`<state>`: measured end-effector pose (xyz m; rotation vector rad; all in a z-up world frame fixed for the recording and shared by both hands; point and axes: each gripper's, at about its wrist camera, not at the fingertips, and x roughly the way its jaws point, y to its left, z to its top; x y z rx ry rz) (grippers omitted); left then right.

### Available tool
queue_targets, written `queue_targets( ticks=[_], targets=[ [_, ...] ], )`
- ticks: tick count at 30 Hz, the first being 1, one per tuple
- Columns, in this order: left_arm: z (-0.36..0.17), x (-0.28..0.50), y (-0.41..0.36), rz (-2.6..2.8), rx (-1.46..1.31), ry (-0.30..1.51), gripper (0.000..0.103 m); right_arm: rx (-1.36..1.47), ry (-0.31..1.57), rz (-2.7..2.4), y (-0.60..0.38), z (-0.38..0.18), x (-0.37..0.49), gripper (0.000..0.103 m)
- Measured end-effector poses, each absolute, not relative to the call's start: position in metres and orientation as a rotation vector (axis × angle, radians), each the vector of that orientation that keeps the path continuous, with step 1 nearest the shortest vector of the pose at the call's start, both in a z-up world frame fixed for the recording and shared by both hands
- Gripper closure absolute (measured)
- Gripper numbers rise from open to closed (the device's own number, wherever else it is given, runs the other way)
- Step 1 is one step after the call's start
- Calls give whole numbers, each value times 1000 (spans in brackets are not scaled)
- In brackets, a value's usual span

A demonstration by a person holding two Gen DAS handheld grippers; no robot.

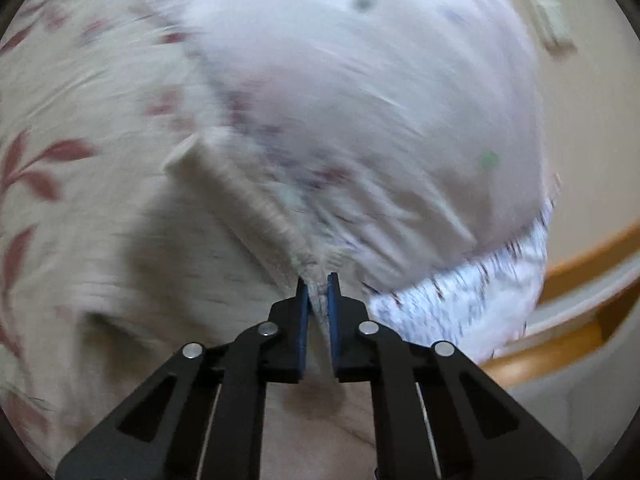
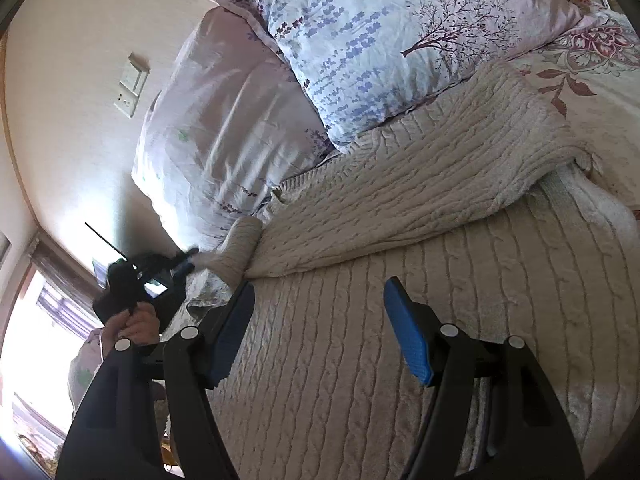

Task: Fold small clothes
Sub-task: 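Fold the held sleeve across the sweater body with the left tool, then open, then grasp the sweater hem with both tools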

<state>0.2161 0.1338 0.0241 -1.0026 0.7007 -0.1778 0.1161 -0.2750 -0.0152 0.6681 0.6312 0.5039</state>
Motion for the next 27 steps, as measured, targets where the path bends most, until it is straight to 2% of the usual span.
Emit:
queue_targets(
  ticks=[6, 8, 9, 10, 12, 15, 22, 27],
  targets=[
    [60, 234, 20, -460, -698, 740, 95, 698, 611, 502, -281, -15, 115, 34],
    [55, 236, -27, -591, -570, 832, 84, 714, 608, 499, -284, -15, 114, 34],
    [49, 236, -49, -644, -508, 884, 71, 722, 615, 489, -286, -16, 114, 34],
    [45, 234, -66, -684, -454, 924, 64, 727, 630, 476, -288, -16, 115, 34],
    [42, 226, -79, -736, -401, 944, 60, 701, 658, 448, -292, -13, 114, 34],
    [48, 203, -58, -715, -316, 909, 49, 653, 698, 402, -304, 3, 113, 35],
    [66, 160, 61, -247, -38, 752, 48, 585, 819, 377, -312, 36, 155, 48],
    [54, 153, 123, -81, 6, 797, 48, 516, 885, 323, -294, 26, 194, 53]
  ],
)
